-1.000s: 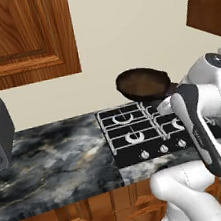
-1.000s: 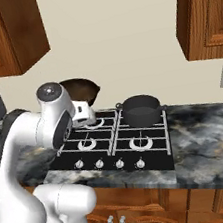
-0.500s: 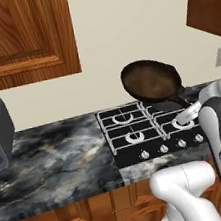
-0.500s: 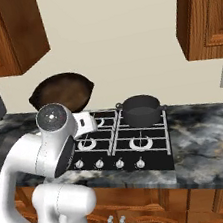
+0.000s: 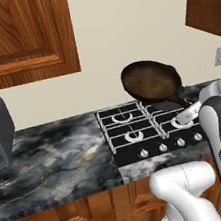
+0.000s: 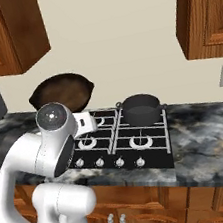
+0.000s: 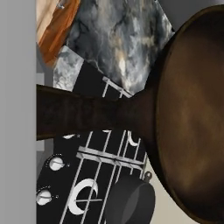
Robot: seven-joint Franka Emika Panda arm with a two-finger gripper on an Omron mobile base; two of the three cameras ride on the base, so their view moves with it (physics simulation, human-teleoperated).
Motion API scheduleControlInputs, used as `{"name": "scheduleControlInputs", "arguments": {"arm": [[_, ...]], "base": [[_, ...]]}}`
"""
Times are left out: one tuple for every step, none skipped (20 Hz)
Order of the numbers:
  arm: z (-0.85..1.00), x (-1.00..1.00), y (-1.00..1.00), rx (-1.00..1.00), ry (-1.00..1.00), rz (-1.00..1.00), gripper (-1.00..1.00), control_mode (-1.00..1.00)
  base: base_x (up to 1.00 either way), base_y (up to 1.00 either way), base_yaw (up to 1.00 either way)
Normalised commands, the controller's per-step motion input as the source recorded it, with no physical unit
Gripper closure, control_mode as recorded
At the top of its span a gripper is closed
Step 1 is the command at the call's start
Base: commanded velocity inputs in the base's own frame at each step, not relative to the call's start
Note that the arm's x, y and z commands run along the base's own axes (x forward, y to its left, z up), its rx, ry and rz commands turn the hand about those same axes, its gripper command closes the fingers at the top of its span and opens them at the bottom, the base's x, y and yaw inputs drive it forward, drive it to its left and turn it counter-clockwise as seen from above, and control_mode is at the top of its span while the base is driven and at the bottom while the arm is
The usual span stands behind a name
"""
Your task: Move the pot and pan from the stove into the sink.
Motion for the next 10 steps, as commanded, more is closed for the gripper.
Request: {"name": "scheduleControlInputs", "arguments": {"arm": [[0.00, 0.00, 0.00, 0.00, 0.00, 0.00, 1.00, 1.00], [0.00, 0.00, 0.00, 0.00, 0.00, 0.00, 1.00, 1.00], [0.00, 0.00, 0.00, 0.00, 0.00, 0.00, 1.00, 1.00], [0.00, 0.00, 0.00, 0.00, 0.00, 0.00, 1.00, 1.00], [0.00, 0.00, 0.00, 0.00, 0.00, 0.00, 1.00, 1.00], [0.00, 0.00, 0.00, 0.00, 0.00, 0.00, 1.00, 1.00], [0.00, 0.00, 0.00, 0.00, 0.00, 0.00, 1.00, 1.00], [0.00, 0.00, 0.00, 0.00, 0.00, 0.00, 1.00, 1.00], [0.00, 0.00, 0.00, 0.00, 0.00, 0.00, 1.00, 1.00], [0.00, 0.00, 0.00, 0.00, 0.00, 0.00, 1.00, 1.00]], "base": [[-0.69, -0.06, 0.00], [-0.75, -0.06, 0.00], [-0.79, -0.05, 0.00], [-0.80, -0.06, 0.00], [-0.79, -0.08, 0.00], [-0.75, -0.06, 0.00], [-0.72, -0.06, 0.00], [-0.71, -0.05, 0.00], [-0.73, -0.06, 0.00], [-0.71, -0.05, 0.00]]}}
